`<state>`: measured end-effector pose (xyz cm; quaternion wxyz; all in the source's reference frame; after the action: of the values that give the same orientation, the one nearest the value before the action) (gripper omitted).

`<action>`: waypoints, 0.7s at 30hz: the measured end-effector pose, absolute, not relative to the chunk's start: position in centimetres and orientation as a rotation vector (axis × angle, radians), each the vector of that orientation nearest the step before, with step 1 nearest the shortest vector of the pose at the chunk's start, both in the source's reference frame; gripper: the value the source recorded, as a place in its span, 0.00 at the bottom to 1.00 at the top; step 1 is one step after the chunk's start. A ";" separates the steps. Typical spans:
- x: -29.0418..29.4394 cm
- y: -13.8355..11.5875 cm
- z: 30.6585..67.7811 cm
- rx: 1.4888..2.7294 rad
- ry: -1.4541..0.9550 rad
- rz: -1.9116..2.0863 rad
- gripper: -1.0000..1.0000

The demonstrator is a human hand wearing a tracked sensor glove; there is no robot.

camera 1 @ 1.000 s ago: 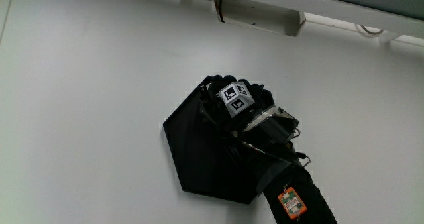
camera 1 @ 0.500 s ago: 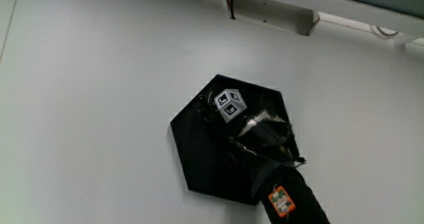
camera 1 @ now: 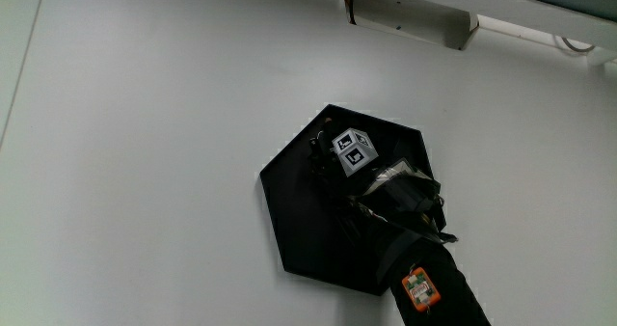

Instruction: Place speaker into plate

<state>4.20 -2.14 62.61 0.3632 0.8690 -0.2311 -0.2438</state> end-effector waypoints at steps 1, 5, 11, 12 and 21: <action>4.4 -2.0 63.0 2.222 -0.587 -0.620 0.50; 4.7 -1.6 62.8 2.243 -0.599 -0.578 0.32; 7.6 -0.4 60.8 2.362 -0.506 -0.556 0.05; 8.5 -0.2 60.9 2.353 -0.509 -0.535 0.00; 12.0 1.6 57.1 2.462 -0.523 -0.133 0.00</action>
<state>12.00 1.56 57.14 0.3055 0.9301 -0.1976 -0.0501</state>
